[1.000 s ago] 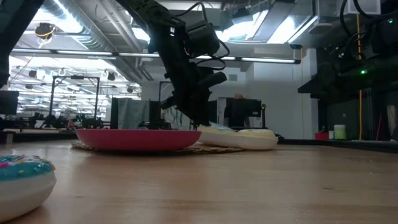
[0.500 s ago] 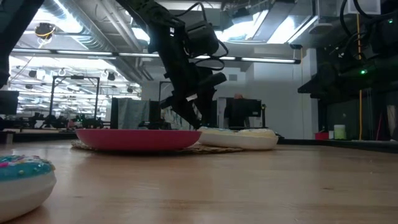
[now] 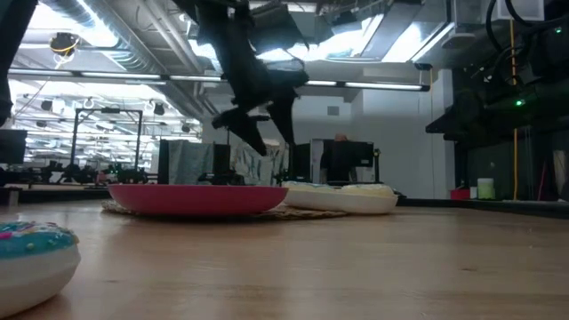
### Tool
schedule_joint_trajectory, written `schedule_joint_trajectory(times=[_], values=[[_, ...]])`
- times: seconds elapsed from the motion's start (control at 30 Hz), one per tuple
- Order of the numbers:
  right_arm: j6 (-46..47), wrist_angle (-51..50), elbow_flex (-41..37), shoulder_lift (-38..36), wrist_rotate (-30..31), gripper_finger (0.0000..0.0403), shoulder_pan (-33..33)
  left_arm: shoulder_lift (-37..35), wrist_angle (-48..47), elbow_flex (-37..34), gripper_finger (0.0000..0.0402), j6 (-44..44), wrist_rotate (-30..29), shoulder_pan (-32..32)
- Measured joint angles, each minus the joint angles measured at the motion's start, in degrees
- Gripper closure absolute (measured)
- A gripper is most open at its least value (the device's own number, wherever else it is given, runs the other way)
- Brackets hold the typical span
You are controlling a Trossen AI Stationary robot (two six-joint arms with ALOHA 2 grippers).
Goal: Pick & Place donuts
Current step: Put the small light blue donut on the pink plate
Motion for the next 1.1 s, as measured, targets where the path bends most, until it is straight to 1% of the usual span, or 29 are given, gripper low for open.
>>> schedule_joint_trajectory(times=[0.1, 0.23, 0.37, 0.6, 0.83, 1.1], values=[[0.0, 0.0, 0.0, 0.0, 0.0, 0.0027, 0.0, -2.7, -4.4, 0.0, 0.0128, -1.6, -0.7, 0.2], [0.0, 0.0, 0.0, 0.0, 0.0, 0.0027, 0.0, -6.2, -11.9, 0.0, 0.0128, -3.6, -3.7, -0.2], [0.0, 0.0, 0.0, 0.0, 0.0, 0.0027, 0.0, -10.2, -18.8, 0.0, 0.0128, -7.0, -8.1, -1.5], [0.0, 0.0, 0.0, 0.0, 0.0, 0.0027, 0.0, -17.4, -27.0, 0.0, 0.0128, -14.3, -15.7, -4.7], [0.0, 0.0, 0.0, 0.0, 0.0, 0.0027, 0.0, -23.7, -32.6, 0.0, 0.0128, -23.5, -19.1, -12.4], [0.0, 0.0, 0.0, 0.0, 0.0, 0.0027, 0.0, -29.3, -38.7, 0.0, 0.0128, -38.2, -21.8, -25.2]])
